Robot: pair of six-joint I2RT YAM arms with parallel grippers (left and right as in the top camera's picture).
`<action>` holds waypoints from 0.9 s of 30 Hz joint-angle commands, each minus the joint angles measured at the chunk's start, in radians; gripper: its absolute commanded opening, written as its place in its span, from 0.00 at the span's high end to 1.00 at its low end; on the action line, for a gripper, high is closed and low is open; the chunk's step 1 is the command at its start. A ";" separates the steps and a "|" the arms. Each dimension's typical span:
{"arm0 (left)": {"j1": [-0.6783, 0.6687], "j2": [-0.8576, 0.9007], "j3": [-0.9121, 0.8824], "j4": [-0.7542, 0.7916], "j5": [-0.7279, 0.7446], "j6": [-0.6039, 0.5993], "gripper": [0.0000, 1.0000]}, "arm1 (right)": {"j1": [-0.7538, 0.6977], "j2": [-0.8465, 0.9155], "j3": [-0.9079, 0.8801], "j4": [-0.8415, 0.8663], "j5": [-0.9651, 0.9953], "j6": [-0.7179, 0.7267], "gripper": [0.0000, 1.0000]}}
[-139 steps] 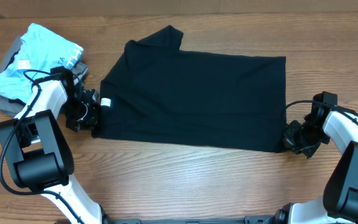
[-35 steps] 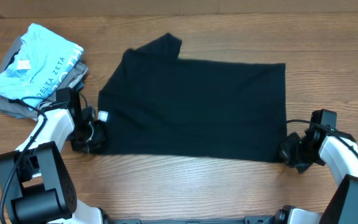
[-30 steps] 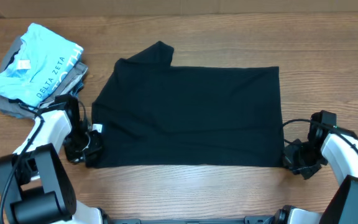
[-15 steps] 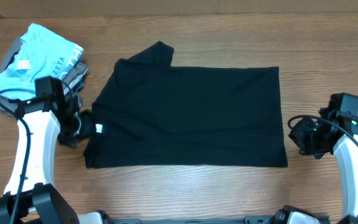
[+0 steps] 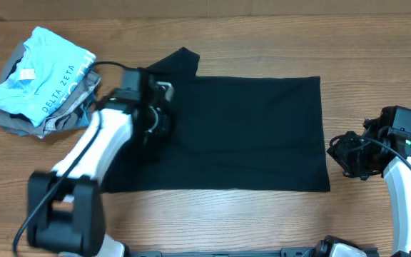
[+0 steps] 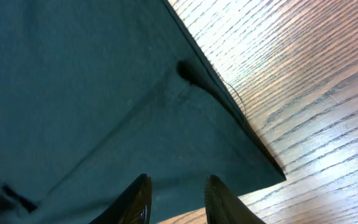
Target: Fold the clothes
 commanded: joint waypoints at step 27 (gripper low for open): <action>-0.027 0.180 0.074 0.015 -0.043 -0.062 0.96 | -0.003 -0.007 0.010 -0.013 -0.008 -0.019 0.68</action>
